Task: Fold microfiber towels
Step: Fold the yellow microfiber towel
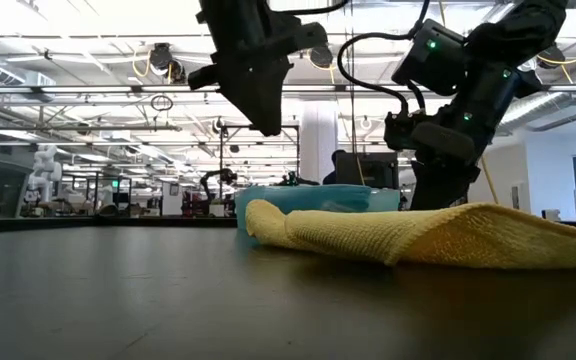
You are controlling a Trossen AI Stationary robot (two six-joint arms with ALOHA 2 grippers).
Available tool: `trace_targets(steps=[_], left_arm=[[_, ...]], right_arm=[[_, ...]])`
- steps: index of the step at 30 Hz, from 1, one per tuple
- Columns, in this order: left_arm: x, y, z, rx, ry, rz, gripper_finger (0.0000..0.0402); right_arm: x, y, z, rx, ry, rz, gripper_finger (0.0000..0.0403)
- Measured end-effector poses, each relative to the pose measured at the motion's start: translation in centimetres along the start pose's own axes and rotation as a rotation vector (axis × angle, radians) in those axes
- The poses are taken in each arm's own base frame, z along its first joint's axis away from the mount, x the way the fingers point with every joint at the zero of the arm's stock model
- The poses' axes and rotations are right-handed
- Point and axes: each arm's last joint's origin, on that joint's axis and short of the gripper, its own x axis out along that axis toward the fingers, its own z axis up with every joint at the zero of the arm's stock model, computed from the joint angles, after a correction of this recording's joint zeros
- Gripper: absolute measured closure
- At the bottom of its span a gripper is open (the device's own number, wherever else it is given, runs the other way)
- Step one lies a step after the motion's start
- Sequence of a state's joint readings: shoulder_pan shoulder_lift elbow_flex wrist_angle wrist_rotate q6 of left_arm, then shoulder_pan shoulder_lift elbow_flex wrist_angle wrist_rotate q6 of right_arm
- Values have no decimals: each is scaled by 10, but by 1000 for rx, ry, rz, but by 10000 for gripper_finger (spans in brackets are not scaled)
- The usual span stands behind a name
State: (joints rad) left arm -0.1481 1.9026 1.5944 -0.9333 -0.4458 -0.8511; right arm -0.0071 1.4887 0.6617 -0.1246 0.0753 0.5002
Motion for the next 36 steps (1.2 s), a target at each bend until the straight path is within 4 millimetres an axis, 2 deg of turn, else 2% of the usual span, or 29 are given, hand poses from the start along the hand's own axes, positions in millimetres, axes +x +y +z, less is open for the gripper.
trace_targets(steps=[5,9,13,23,28,32,36], left_arm=[[7,10,10,25,12,12,344],[11,17,14,-15,93,-23,344],[12,22,12,-49,185,-29,344],[11,24,8,-82,197,14,344],[14,18,3,-90,231,-12,344],[20,4,-8,-67,258,-39,344],[23,-12,-8,-75,207,-136,344]], right_arm=[[0,0,0,20,0,-1,403],[0,0,-1,34,8,-5,403],[0,-2,-5,31,52,-30,403],[0,-3,-7,28,66,-35,403],[0,-3,-7,27,66,-35,403],[0,-3,-7,27,66,-37,403],[0,-3,-7,23,65,-37,403]])
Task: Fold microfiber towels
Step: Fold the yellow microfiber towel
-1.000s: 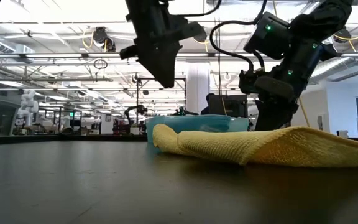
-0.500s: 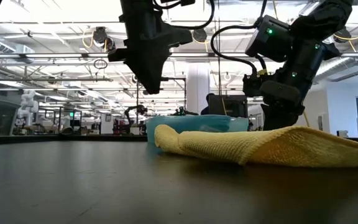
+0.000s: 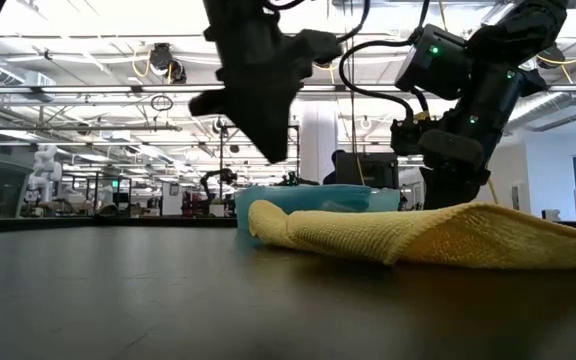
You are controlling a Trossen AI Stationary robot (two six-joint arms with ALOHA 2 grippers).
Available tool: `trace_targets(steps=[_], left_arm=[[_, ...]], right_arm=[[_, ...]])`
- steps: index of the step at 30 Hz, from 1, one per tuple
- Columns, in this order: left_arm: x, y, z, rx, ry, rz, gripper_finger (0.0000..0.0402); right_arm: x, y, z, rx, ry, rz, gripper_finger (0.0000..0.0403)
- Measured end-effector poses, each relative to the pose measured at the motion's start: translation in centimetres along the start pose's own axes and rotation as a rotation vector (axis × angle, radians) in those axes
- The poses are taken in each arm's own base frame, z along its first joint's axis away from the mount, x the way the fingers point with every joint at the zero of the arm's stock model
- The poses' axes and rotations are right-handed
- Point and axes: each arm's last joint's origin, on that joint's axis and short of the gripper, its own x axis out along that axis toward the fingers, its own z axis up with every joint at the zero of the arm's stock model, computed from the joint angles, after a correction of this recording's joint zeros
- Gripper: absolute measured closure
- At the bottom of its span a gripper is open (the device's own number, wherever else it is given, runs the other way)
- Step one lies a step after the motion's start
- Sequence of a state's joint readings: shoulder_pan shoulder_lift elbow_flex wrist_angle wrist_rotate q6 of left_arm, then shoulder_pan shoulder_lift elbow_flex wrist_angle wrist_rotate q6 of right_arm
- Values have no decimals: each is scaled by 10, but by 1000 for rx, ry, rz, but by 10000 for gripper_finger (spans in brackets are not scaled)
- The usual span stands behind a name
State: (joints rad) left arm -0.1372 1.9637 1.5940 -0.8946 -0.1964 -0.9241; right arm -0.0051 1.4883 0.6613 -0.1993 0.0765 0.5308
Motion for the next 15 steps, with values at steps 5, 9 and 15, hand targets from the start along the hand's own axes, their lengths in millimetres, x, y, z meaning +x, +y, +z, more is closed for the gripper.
trace_targets(steps=[5,9,15], left_arm=[[16,-9,-2,5,-29,-8,344],[34,-10,-6,16,25,14,344],[47,-15,-12,24,71,-4,344]], right_arm=[[0,0,0,0,-1,1,403],[0,0,0,2,0,0,403],[0,0,0,3,1,-1,403]])
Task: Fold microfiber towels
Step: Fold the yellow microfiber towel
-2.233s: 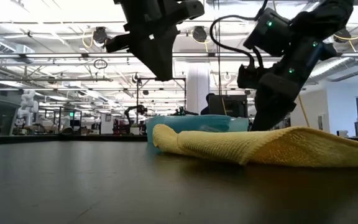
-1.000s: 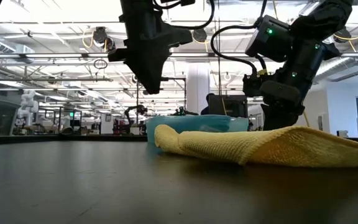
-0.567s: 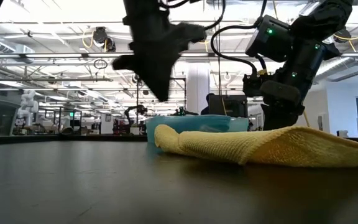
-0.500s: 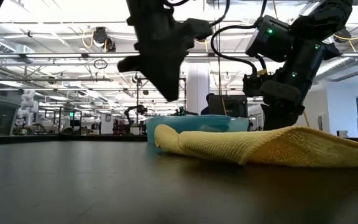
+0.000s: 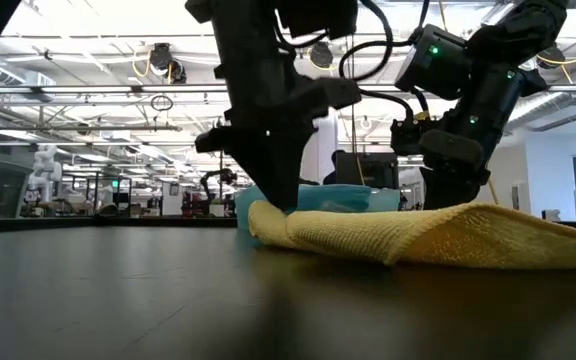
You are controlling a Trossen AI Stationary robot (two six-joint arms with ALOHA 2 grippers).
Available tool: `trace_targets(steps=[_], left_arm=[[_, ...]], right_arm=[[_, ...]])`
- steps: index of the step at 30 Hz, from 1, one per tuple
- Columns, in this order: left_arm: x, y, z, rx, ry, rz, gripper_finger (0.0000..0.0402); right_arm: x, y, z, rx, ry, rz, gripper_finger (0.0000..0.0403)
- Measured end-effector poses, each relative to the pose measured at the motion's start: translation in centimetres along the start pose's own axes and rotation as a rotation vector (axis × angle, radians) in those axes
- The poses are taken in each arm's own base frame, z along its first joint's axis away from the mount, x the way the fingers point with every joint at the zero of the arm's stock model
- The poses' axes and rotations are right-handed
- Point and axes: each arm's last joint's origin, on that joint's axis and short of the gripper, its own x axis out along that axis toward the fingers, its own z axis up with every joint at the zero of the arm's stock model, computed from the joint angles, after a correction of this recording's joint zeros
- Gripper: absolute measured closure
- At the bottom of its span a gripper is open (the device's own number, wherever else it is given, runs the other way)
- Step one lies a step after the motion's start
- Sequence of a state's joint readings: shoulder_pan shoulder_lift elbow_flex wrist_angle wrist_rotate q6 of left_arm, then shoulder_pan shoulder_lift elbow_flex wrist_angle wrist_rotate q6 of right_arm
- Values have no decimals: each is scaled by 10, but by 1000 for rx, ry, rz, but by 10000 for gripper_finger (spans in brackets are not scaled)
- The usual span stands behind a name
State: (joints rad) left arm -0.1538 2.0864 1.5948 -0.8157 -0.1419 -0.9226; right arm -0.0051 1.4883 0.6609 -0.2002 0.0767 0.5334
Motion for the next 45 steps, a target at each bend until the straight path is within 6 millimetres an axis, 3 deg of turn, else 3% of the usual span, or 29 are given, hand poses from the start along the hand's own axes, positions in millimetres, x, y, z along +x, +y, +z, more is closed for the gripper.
trace_targets(steps=[17,24,29,35,45], left_arm=[[34,8,-13,5,111,170,344],[15,13,-34,-9,207,272,344],[-5,13,-42,-31,172,318,344],[-6,12,-48,-58,213,330,344],[-19,4,-88,-84,321,431,344]], right_arm=[[0,-1,-1,-5,15,-9,403],[0,-1,-2,-22,26,-15,403],[0,-2,-2,-24,26,-16,403],[0,-1,-2,-42,21,-9,403],[0,-1,-2,-55,17,-5,403]])
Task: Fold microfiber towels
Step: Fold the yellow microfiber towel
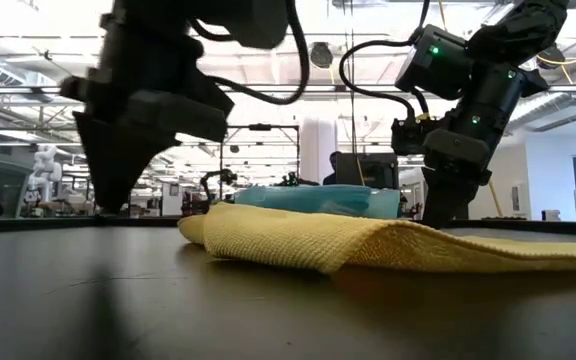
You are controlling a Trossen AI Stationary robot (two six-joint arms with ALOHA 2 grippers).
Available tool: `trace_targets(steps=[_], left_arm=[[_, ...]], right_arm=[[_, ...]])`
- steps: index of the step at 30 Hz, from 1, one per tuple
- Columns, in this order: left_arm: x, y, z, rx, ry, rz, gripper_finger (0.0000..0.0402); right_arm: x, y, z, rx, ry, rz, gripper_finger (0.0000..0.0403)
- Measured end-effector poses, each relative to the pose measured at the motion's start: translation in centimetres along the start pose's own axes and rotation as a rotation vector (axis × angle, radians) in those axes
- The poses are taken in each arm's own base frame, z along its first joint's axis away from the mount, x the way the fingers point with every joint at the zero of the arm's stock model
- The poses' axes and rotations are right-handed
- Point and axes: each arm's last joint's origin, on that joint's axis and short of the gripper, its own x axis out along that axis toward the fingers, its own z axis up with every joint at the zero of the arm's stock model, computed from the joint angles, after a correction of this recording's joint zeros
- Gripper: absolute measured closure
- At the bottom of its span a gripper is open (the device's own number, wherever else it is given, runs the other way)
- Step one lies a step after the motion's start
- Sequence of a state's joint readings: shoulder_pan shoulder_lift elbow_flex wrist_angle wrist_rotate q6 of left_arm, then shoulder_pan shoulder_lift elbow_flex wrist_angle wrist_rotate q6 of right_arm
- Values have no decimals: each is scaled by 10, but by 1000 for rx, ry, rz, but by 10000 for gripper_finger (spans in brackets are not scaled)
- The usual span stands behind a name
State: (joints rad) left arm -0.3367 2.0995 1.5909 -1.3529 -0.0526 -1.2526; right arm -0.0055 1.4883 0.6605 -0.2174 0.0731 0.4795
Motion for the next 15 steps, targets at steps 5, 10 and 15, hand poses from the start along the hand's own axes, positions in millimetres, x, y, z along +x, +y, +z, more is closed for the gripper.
trace_targets(steps=[5,10,15], left_arm=[[-8,-4,1,-81,-86,-90,344],[-29,-12,16,-135,-260,-317,344],[-46,-28,30,-117,-385,-562,344]], right_arm=[[0,1,1,-13,-2,28,403],[0,1,1,-19,-1,28,403],[0,1,1,-18,-5,30,403]])
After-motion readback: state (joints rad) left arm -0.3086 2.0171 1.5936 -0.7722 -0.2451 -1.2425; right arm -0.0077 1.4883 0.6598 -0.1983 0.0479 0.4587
